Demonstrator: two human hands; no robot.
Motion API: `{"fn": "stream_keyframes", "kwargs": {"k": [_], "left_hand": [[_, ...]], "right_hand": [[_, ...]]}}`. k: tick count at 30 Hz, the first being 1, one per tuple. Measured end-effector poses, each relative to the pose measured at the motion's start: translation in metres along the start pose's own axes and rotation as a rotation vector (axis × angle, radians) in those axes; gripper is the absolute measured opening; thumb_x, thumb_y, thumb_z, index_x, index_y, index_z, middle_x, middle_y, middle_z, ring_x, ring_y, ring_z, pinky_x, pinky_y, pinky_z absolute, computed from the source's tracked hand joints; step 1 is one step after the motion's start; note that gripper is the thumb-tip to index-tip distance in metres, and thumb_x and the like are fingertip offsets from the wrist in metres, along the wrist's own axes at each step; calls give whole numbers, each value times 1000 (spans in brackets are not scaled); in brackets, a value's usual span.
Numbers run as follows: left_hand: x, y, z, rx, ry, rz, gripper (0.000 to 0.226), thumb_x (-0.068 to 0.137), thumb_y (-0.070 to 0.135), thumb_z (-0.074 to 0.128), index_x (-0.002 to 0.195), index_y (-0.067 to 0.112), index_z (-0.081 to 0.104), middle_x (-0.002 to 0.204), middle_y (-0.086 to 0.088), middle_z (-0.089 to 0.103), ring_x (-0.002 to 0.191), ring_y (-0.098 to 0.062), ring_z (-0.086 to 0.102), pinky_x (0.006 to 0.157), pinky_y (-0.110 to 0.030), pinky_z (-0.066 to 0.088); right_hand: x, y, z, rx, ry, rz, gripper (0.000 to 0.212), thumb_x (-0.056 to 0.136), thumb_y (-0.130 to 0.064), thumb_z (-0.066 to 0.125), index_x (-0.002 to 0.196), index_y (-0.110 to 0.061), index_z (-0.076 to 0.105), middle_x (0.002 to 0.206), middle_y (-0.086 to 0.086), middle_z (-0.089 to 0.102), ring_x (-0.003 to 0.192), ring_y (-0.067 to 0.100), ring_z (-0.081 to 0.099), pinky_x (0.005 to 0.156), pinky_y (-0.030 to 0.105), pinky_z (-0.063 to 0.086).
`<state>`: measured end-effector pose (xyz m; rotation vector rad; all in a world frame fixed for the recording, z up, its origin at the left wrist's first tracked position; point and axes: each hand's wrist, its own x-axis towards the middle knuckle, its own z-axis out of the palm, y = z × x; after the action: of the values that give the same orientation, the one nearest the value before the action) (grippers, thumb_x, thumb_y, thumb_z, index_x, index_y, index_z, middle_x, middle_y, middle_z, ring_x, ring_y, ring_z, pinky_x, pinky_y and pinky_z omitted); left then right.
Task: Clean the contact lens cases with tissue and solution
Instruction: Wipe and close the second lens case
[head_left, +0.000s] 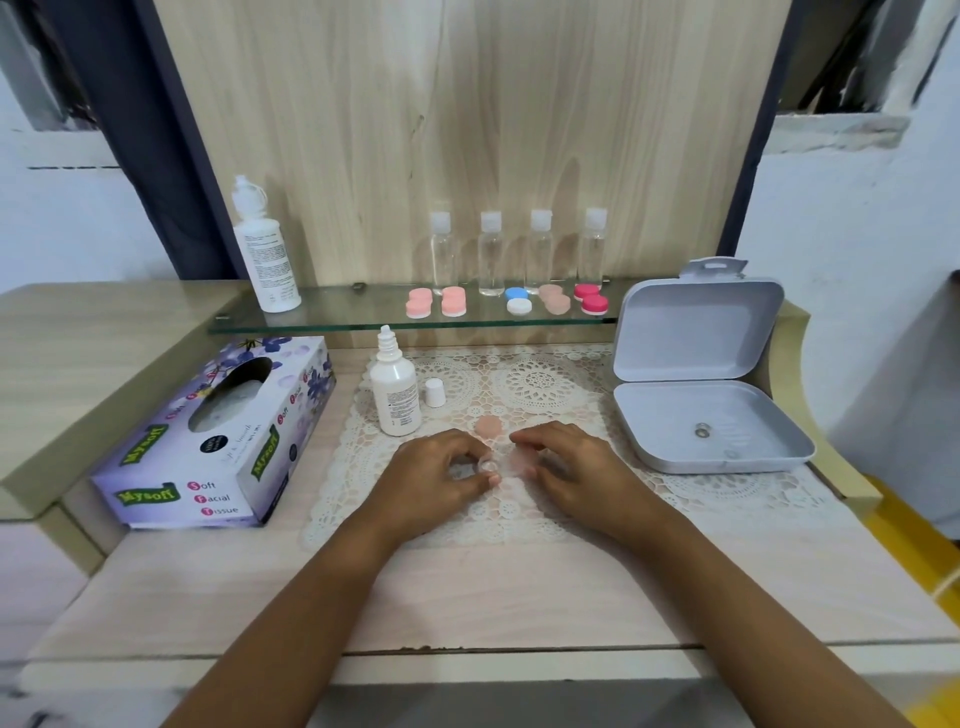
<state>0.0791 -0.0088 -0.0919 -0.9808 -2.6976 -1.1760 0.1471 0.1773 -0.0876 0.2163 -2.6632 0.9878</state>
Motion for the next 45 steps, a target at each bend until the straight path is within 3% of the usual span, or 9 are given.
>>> {"fn": "stream_keyframes", "kwargs": {"k": [5, 8, 13, 16, 19, 24, 34, 42, 45], "left_hand": [[1, -2, 1, 21, 3, 25, 23, 77, 35, 73, 97, 24, 69, 98, 15, 66, 96, 0, 60, 89, -27, 48], [1, -2, 1, 20, -1, 23, 30, 75, 44, 71, 98, 24, 69, 99, 14, 66, 96, -2, 60, 88, -31, 49], [1, -3, 2, 12, 6, 16, 27, 76, 41, 72, 97, 26, 69, 100, 15, 66, 97, -2, 60, 90, -32, 48], [1, -3, 1, 12, 9, 18, 24, 77, 37, 73, 97, 25, 69, 100, 16, 66, 97, 0, 60, 90, -30, 48], [1, -1, 1, 14, 8, 26, 24, 78, 36, 72, 98, 23, 69, 101, 15, 66, 97, 0, 60, 90, -29, 48], [1, -1, 1, 10, 7, 22, 22, 78, 35, 73, 97, 23, 69, 100, 16, 66, 98, -1, 60, 90, -29, 48], [1, 0, 1, 5, 11, 26, 23, 78, 35, 73, 97, 23, 70, 100, 17, 65, 97, 1, 60, 90, -26, 48], [0, -2, 1, -17, 7, 11, 24, 77, 35, 73, 97, 23, 69, 101, 16, 66, 98, 4, 59, 89, -20, 46], [0, -3, 1, -15, 11, 19, 24, 77, 35, 74, 97, 24, 70, 100, 15, 66, 97, 5, 59, 88, -19, 46]], "right_hand": [[1, -7, 1, -4, 33, 67, 64, 65, -60, 61, 118, -25, 57, 105, -15, 49, 101, 6, 51, 96, 39, 41], [4, -8, 3, -59, 85, 97, 49, 69, -47, 74, 108, -22, 57, 92, -13, 47, 90, 6, 47, 90, 39, 42], [1, -8, 2, -25, 76, 55, 26, 81, -26, 66, 105, -21, 59, 96, -13, 54, 97, 8, 52, 93, 39, 42], [-1, -8, -2, -6, 39, 28, 23, 86, -18, 58, 109, -21, 60, 101, -14, 55, 101, 5, 52, 93, 20, 39], [3, -7, -5, 101, 80, 56, 21, 87, -13, 60, 103, -25, 58, 100, -11, 60, 98, 4, 54, 75, 2, 34], [19, -4, -12, 63, 152, 153, 10, 87, -27, 62, 93, -23, 56, 92, -10, 62, 91, 6, 57, 72, 17, 39], [29, 7, -5, -121, 180, 115, 16, 84, -24, 66, 91, -10, 65, 86, 5, 67, 80, 17, 57, 72, 29, 45], [25, 8, -5, -145, 206, 62, 27, 88, -22, 60, 113, -12, 65, 112, 8, 65, 102, 24, 59, 90, 33, 46], [15, 3, -7, -145, 201, 20, 31, 87, -33, 60, 110, -13, 66, 107, 6, 66, 101, 22, 59, 88, 32, 45]]}}
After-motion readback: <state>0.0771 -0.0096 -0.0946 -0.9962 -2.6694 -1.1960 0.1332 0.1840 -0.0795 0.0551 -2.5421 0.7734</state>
